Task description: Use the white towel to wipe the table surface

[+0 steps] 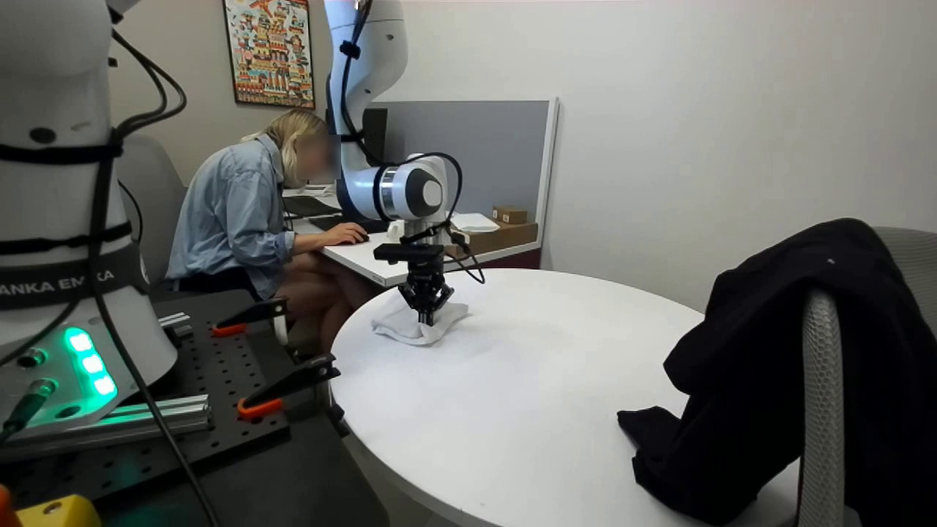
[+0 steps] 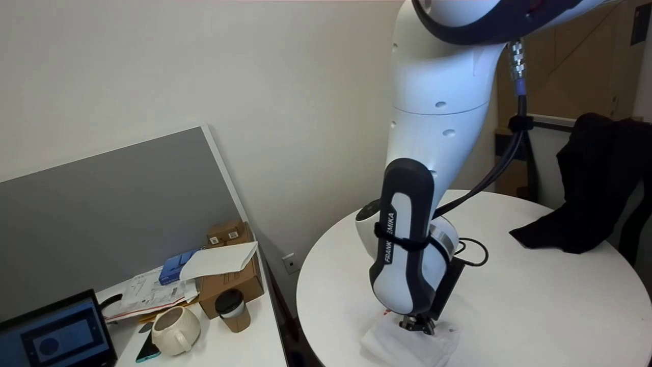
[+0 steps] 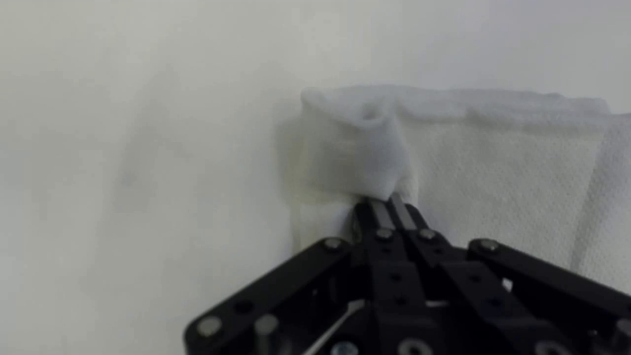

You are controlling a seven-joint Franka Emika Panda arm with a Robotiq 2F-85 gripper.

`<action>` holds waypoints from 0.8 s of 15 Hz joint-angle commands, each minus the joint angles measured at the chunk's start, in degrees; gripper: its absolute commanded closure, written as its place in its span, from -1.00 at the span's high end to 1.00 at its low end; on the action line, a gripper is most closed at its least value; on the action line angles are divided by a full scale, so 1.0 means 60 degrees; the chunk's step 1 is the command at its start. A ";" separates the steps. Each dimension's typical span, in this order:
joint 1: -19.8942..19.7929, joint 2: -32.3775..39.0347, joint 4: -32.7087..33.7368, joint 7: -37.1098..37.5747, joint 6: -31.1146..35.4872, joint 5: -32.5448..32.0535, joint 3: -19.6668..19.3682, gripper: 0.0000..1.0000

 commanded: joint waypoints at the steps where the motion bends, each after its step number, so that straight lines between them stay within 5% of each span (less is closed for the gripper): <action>1: 0.0350 0.0874 0.1352 0.0596 0.0435 0.0206 0.0117 -1.00; 12: -0.1623 0.1850 0.4335 0.0195 -0.0185 0.1387 0.0015 -1.00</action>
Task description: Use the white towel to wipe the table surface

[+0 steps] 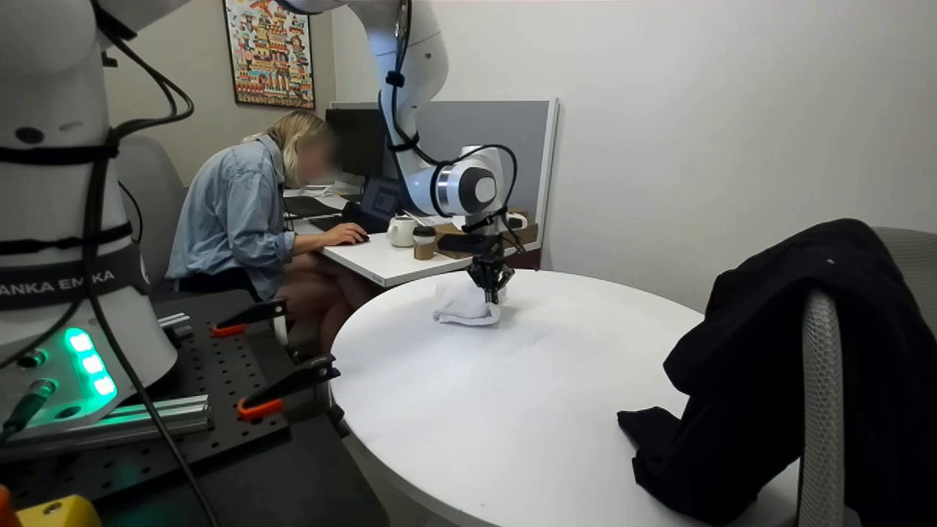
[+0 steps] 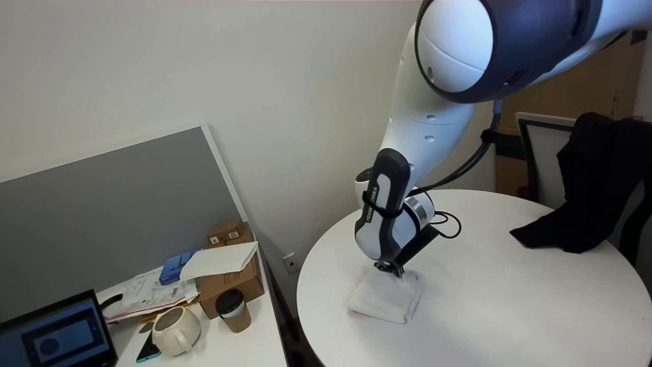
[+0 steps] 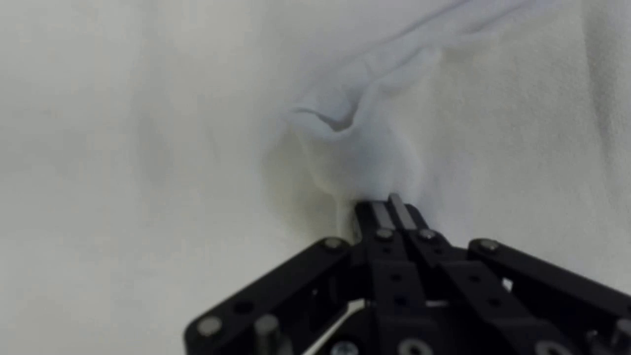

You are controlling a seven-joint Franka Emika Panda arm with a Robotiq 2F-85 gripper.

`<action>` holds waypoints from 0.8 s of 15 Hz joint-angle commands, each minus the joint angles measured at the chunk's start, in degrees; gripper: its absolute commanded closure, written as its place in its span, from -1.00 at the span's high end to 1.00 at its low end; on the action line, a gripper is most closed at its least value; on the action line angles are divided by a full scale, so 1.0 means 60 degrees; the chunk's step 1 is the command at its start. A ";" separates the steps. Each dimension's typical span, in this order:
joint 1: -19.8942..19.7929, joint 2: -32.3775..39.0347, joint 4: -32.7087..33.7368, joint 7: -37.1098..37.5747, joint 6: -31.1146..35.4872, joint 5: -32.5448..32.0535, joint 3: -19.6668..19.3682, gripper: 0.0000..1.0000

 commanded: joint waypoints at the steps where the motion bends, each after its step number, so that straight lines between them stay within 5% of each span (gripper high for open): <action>1: -0.0802 0.0471 0.0785 -0.0341 -0.0299 0.0424 0.0006 -1.00; 7: -0.2160 0.0647 0.0823 -0.0564 -0.0429 0.0791 -0.0209 -1.00; 12: -0.3048 0.0255 -0.0426 -0.0758 0.0008 0.0946 -0.0254 -1.00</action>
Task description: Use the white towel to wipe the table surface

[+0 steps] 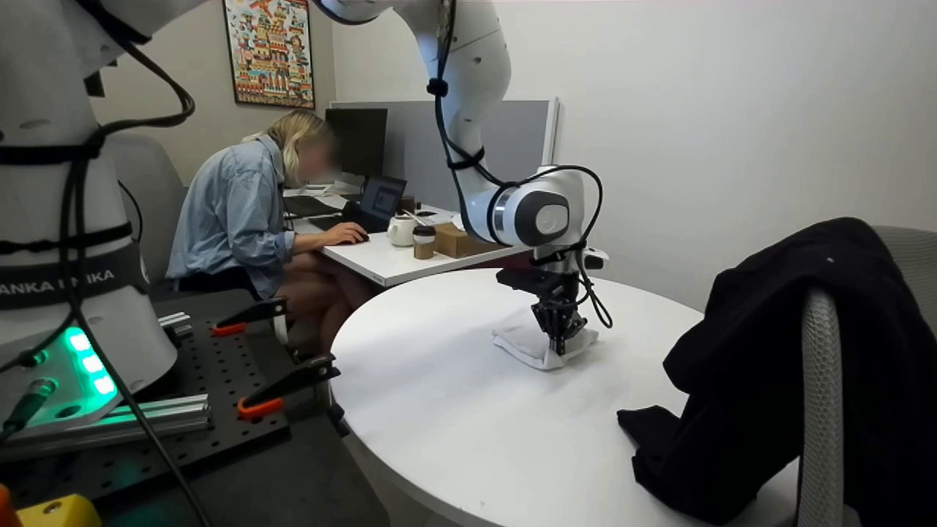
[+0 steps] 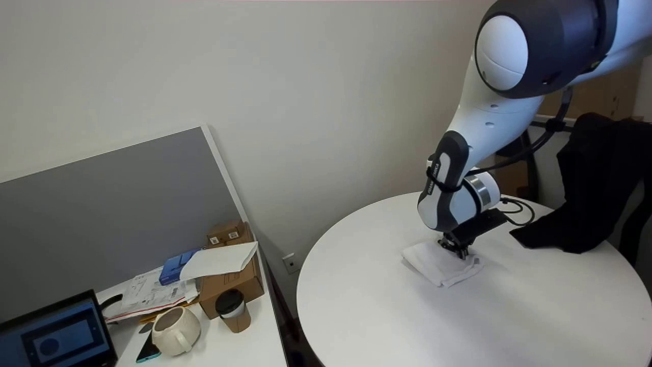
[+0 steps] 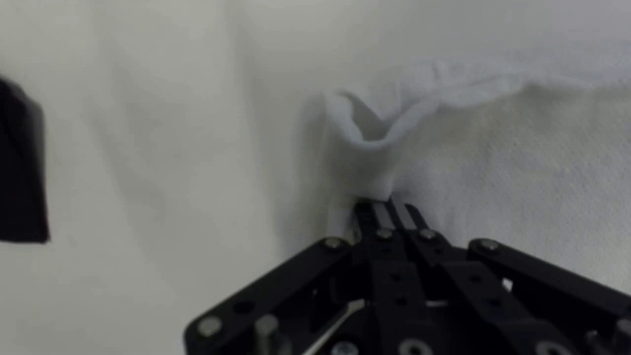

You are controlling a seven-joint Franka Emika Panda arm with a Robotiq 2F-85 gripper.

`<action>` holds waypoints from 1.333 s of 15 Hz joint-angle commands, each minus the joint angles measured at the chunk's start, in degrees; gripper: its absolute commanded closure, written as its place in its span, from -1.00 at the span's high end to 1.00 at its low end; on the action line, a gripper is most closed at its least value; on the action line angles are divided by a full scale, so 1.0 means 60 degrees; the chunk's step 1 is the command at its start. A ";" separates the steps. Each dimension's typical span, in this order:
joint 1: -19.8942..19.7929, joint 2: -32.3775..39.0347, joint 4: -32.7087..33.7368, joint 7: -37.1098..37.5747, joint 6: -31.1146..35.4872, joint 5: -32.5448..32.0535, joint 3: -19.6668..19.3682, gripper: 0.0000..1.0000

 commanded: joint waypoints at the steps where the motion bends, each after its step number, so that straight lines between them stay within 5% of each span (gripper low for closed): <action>1: -0.0335 -0.0427 -0.1225 -0.0357 0.0424 0.0288 -0.0013 -1.00; 8: 0.0006 -0.1201 -0.3309 -0.1471 0.0894 0.0005 0.0904 -1.00; 14: 0.1301 -0.0989 -0.2431 -0.1190 0.0428 0.0009 0.1094 -1.00; 15: 0.1366 -0.0994 -0.2359 -0.1198 0.0350 0.0062 0.1126 -0.48; 20: 0.1182 -0.1255 -0.2704 -0.1154 0.0409 0.0400 0.1293 0.09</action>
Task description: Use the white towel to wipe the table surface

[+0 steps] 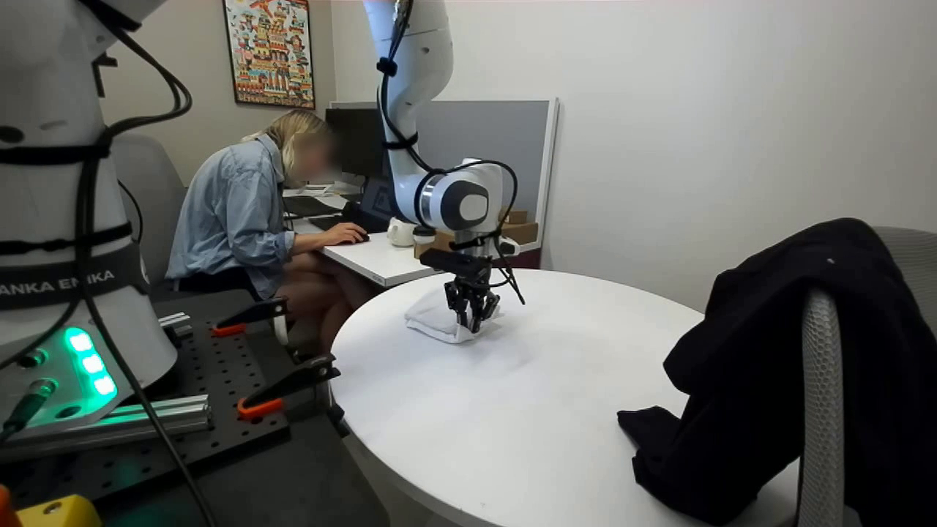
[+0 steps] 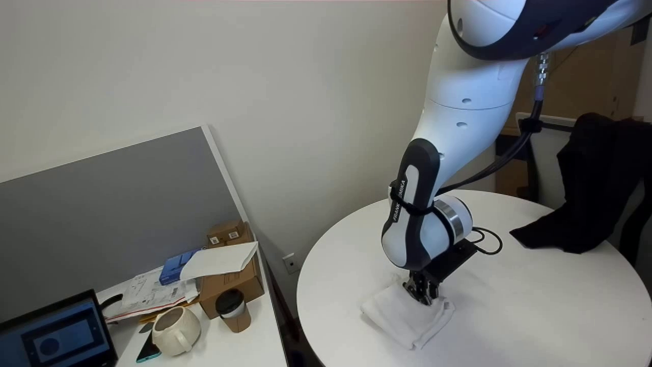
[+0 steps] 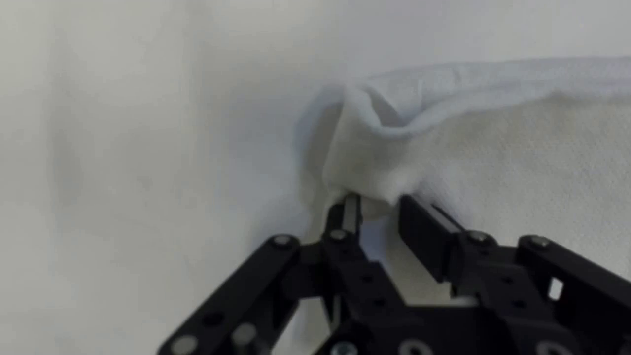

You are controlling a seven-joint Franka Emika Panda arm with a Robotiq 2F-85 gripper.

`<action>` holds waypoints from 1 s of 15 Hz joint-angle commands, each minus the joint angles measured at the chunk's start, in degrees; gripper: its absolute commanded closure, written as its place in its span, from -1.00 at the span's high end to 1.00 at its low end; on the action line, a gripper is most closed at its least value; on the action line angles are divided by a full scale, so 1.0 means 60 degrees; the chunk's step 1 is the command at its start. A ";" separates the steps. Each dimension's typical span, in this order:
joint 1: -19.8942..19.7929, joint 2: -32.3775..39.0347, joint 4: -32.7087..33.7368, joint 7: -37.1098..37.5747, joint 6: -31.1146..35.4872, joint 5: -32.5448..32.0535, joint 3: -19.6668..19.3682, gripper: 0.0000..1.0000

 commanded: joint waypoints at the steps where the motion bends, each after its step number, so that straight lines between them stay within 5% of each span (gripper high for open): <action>1: -0.0266 -0.0167 -0.0293 0.0076 0.0000 0.0421 0.0221 0.26; 6: -0.0595 -0.1588 -0.2066 0.0219 0.0472 0.1318 0.1022 0.97; 10: -0.0691 -0.3031 -0.3722 0.0265 0.1050 0.2102 0.1871 1.00; 15: -0.0244 -0.4541 -0.5303 0.1069 0.1793 0.2769 0.2146 1.00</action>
